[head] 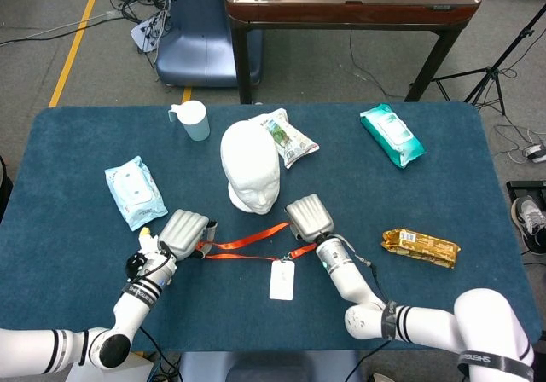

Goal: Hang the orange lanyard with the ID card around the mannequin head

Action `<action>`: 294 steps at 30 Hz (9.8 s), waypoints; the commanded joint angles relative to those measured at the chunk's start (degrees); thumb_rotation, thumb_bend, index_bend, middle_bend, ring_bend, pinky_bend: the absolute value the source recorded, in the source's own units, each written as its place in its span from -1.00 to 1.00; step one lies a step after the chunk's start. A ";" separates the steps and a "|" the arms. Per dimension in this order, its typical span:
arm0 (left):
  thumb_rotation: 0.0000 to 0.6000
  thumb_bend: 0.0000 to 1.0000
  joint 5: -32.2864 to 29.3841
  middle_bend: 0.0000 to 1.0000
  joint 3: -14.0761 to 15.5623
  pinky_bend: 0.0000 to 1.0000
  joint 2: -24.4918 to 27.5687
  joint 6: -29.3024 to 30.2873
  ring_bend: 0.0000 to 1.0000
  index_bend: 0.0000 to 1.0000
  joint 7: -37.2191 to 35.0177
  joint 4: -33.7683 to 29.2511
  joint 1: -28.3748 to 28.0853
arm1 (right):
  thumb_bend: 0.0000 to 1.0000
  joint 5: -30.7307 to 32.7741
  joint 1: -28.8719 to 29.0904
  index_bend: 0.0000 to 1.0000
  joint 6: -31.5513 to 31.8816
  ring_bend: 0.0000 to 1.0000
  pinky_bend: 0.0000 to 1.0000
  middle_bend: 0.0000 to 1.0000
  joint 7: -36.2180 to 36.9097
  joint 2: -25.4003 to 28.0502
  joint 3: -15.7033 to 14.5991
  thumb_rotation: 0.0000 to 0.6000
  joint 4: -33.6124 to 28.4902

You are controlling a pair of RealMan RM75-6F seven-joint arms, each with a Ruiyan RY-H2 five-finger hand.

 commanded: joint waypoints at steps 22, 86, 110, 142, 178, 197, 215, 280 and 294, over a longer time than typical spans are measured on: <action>1.00 -0.24 -0.79 1.00 -12.34 0.77 17.25 -1.79 1.00 0.24 -11.61 -10.86 -1.84 | -0.16 -5.82 -4.17 0.34 9.21 0.88 1.00 0.82 8.88 26.66 7.92 1.00 -31.74; 1.00 -0.24 -25.68 0.97 -15.14 0.76 -1.98 -11.93 1.00 0.14 -0.42 36.95 -24.12 | -0.16 22.54 14.88 0.34 13.07 0.89 1.00 0.81 -3.71 14.43 13.83 1.00 -6.78; -0.76 -0.87 -30.05 -0.86 -15.68 0.12 -0.44 -11.20 -0.52 -1.00 2.60 36.38 -23.35 | -0.90 24.18 15.20 -0.95 14.11 0.89 1.00 0.81 -5.63 15.14 14.37 1.00 -8.39; -0.36 -0.87 -10.46 -0.92 -11.82 -0.07 25.04 -7.63 -0.62 -1.00 -20.77 5.81 1.34 | -0.89 -10.96 -7.72 -0.61 14.04 0.76 1.00 0.68 17.95 40.48 0.25 1.00 -32.79; 0.05 -0.86 18.47 -0.91 1.90 -0.10 24.30 11.72 -0.62 -1.00 -30.59 2.96 25.65 | 0.30 -14.60 -7.77 -0.59 -7.60 1.00 1.00 1.00 10.90 27.83 -9.54 1.00 -24.83; 0.07 -0.86 21.03 -0.91 1.15 -0.10 25.01 12.01 -0.62 -1.00 -32.55 2.64 28.37 | 0.59 7.17 1.19 -0.59 -7.62 1.00 1.00 1.00 0.38 13.97 -7.08 1.00 -11.40; 0.07 -0.86 24.37 -0.91 1.20 -0.10 24.71 13.49 -0.62 -1.00 -31.58 1.97 30.15 | 0.59 11.96 5.34 -0.59 -7.53 1.00 1.00 1.00 0.25 6.14 -5.27 1.00 -2.24; 0.07 -0.86 33.57 -0.91 3.42 -0.10 25.32 15.22 -0.62 -1.00 -31.01 -3.05 33.28 | 0.58 -4.03 -1.29 -0.59 -3.95 1.00 1.00 1.00 1.98 16.76 -18.79 1.00 -25.06; 0.07 -0.86 36.76 -0.91 3.93 -0.10 24.21 14.35 -0.62 -1.00 -31.81 -4.11 32.30 | 0.58 -4.89 -2.77 -0.59 -2.47 1.00 1.00 1.00 1.74 19.00 -19.52 1.00 -26.48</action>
